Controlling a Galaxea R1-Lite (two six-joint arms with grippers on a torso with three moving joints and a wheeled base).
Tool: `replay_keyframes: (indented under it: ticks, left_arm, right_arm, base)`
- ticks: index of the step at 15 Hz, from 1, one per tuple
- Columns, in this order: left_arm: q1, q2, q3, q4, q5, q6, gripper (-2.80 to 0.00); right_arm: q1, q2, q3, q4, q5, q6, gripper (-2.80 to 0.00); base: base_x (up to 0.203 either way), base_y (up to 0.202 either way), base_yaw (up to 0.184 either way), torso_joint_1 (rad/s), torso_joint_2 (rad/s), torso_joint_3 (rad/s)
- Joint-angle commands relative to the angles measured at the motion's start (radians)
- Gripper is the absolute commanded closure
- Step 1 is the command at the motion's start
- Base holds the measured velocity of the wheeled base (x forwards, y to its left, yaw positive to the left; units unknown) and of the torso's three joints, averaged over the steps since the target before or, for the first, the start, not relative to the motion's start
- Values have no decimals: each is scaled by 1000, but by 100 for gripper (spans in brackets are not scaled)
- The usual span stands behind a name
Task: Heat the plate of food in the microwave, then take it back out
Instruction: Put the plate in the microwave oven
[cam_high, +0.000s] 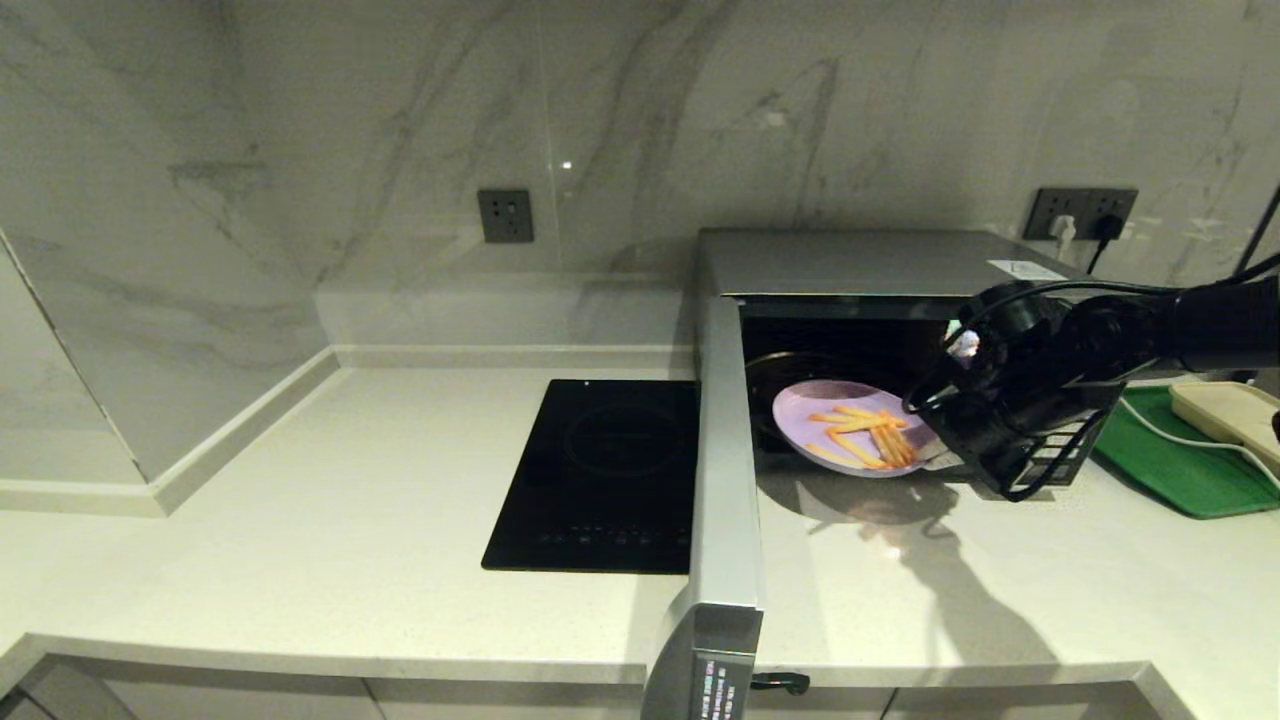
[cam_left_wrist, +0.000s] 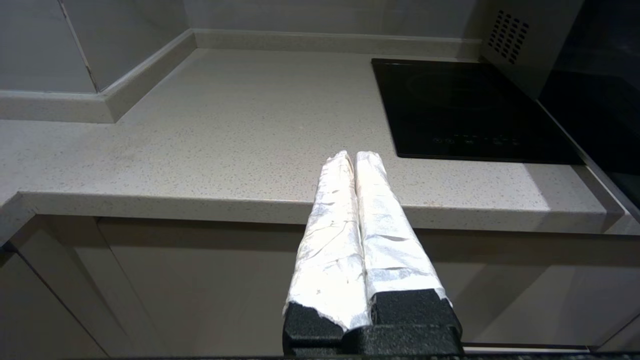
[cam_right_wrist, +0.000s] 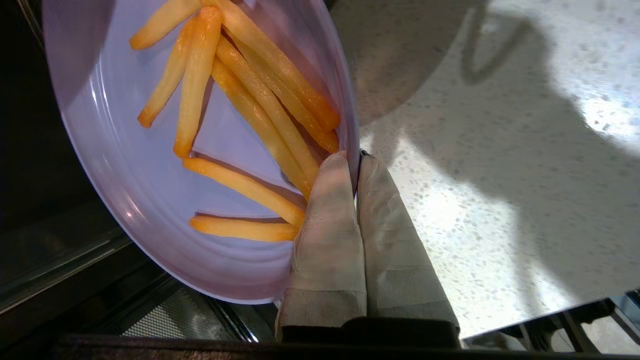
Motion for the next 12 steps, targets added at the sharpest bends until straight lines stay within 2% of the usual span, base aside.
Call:
replay_keyframes:
  ticks: [1, 3, 6, 12]
  left_arm:
    - [0, -2, 0, -1, 0, -1, 0]
    - [1, 0, 0, -1, 0, -1, 0]
    - [1, -2, 0, -1, 0, -1, 0]
    - [1, -2, 0, -1, 0, -1, 0]
  right_arm:
    - [4, 38, -41, 1, 0, 13, 0]
    - [3, 48, -63, -37, 0, 41, 0]
    - [2, 83, -71, -128, -1, 43, 0]
    - [4, 165, -150, -135, 0, 49, 0]
  base:
    - [0, 0, 0, 0, 0, 0]
    - [0, 0, 0, 0, 0, 0]
    - [0, 0, 0, 0, 0, 0]
    - [0, 0, 0, 0, 0, 0]
